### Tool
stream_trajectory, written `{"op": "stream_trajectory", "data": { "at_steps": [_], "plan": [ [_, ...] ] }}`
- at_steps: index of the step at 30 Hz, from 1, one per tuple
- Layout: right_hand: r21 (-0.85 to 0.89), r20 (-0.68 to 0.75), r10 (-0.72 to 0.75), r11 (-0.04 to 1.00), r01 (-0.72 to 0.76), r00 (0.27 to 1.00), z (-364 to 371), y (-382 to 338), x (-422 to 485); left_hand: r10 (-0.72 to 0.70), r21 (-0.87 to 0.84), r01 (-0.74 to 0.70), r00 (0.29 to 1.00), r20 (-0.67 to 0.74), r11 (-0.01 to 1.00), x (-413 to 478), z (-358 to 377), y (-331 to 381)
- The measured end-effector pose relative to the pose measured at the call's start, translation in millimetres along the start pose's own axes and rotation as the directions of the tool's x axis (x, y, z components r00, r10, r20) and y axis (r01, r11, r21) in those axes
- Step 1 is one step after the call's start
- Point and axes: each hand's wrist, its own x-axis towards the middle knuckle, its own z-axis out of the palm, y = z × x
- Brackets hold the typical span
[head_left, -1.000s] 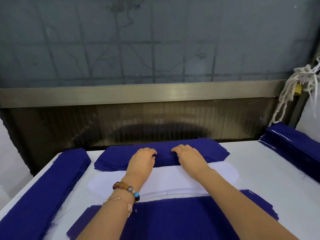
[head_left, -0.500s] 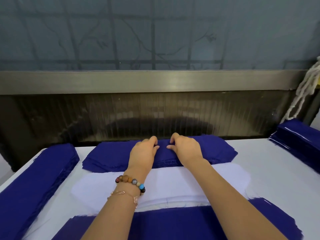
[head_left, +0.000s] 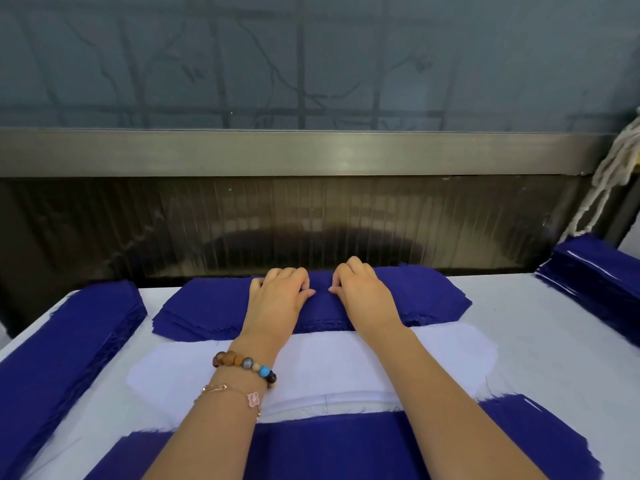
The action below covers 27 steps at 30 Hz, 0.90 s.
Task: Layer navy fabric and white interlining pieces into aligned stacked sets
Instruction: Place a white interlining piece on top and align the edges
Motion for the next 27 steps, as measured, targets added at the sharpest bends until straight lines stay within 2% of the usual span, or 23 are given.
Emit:
{"op": "stream_trajectory", "data": {
  "at_steps": [4,7,9,13,16,20,24,27],
  "plan": [
    [-0.06,-0.065,-0.062,0.996,0.058,0.996,0.3,0.9,-1.3,-0.034,-0.051,0.035,0.999,0.019,0.998,-1.8,-0.9,0.9],
    [-0.055,-0.076,-0.082,0.995,0.078,0.994,-1.1,1.2,-2.6,-0.062,0.008,0.062,0.997,0.051,0.998,-1.6,-0.5,0.4],
    [-0.043,-0.064,-0.076,0.996,0.074,0.995,-2.2,1.4,-2.9,-0.064,0.051,0.06,0.996,0.065,0.997,-1.4,-0.2,-0.2],
    [-0.028,-0.027,-0.049,0.998,0.048,0.998,-3.2,1.6,-3.0,-0.056,-0.023,0.056,0.998,0.025,0.998,-3.9,-1.8,0.8],
    [-0.008,-0.006,-0.051,0.999,0.051,0.999,-3.8,1.4,-3.7,-0.033,0.018,0.033,0.999,-0.006,0.999,-3.8,-2.0,-0.9],
    [0.07,0.024,-0.022,0.997,0.02,0.999,-3.3,1.3,-3.7,-0.074,-0.038,0.073,0.997,-0.021,0.997,-1.8,-1.1,-2.1],
    [0.05,0.065,-0.012,0.999,0.009,0.998,-1.2,1.0,-1.5,-0.091,-0.006,0.092,0.995,0.041,0.996,-1.3,1.4,-2.4],
    [0.061,0.059,-0.02,0.998,0.016,0.998,-1.1,1.6,-1.2,-0.093,-0.006,0.094,0.995,0.039,0.996,-0.2,-0.2,-0.9]
  ]
}}
